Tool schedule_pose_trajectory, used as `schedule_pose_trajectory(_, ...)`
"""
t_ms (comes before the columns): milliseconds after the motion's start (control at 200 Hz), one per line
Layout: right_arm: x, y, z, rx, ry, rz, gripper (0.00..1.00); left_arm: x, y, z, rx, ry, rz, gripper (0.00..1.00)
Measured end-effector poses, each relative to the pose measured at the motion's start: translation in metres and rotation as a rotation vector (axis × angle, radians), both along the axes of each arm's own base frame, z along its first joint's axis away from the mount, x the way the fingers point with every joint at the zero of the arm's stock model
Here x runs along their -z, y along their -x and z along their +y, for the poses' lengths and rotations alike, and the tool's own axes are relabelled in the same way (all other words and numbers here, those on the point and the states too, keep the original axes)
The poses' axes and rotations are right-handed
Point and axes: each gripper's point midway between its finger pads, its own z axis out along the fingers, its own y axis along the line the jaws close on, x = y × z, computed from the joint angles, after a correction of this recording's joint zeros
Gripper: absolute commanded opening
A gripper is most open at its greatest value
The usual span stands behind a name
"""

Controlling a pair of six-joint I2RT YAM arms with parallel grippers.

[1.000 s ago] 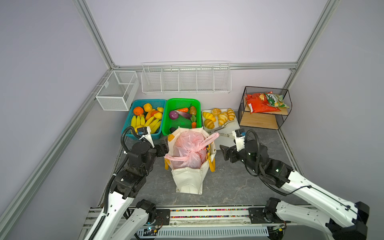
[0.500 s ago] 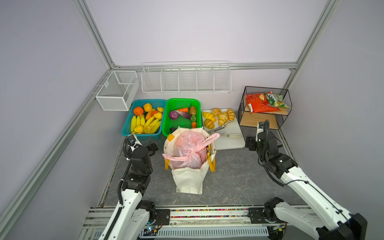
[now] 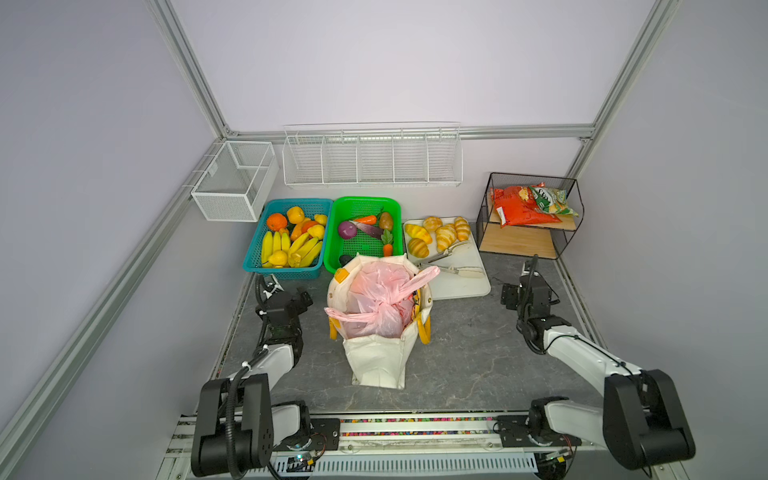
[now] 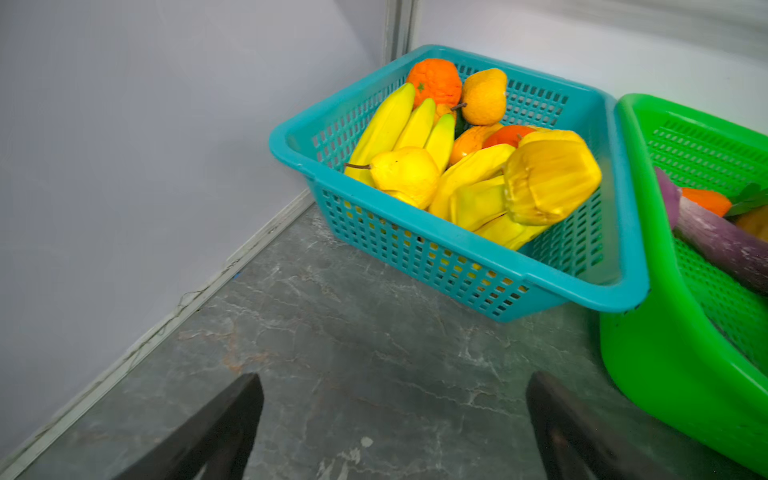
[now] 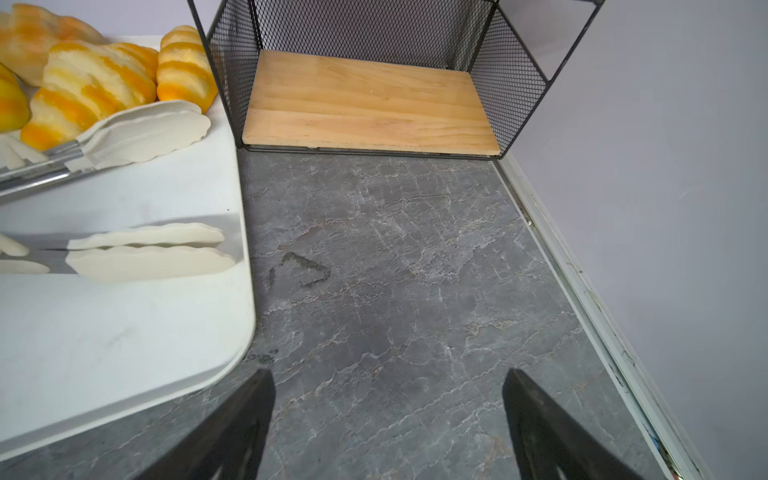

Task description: Place the mixed food into the grocery bags and tie them

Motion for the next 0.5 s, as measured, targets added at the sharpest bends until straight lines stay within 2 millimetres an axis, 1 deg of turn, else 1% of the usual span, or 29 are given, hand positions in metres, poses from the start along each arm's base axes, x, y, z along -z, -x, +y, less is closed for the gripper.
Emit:
schedule_pose_trajectory(100, 0.017, -0.004, -0.002, -0.011, 0.017, 0.001, 0.89, 0.007, -0.006, -0.008, 0.052, -0.003, 0.002, 0.99)
schedule_pose_trajectory(170, 0.024, -0.005, -0.001, -0.022, 0.023, 0.003, 0.89, 0.005, -0.009, -0.011, 0.073, -0.008, -0.012, 0.99)
schedule_pose_trajectory(240, 0.022, -0.008, 0.000, -0.034, 0.022, -0.030, 0.89, 0.002, -0.014, -0.014, 0.094, -0.017, -0.046, 0.99)
schedule_pose_trajectory(275, 0.018, -0.009, 0.000, -0.037, 0.023, -0.053, 0.89, 0.006, -0.016, -0.016, 0.111, -0.022, -0.054, 0.99)
schedule_pose_trajectory(340, 0.012, -0.011, -0.001, -0.040, 0.025, -0.098, 0.89, 0.019, -0.022, -0.021, 0.144, -0.027, -0.046, 0.99)
schedule_pose_trajectory(405, 0.009, -0.014, -0.003, -0.043, 0.021, -0.145, 0.89, 0.037, -0.021, -0.025, 0.168, -0.024, 0.014, 0.99)
schedule_pose_trajectory(445, 0.013, -0.016, -0.005, -0.041, 0.018, -0.158, 0.89, 0.039, -0.020, -0.026, 0.176, -0.024, 0.027, 0.99)
schedule_pose_trajectory(500, 0.022, -0.018, -0.007, -0.046, 0.013, -0.143, 0.89, 0.034, -0.023, -0.027, 0.185, -0.031, 0.005, 0.99)
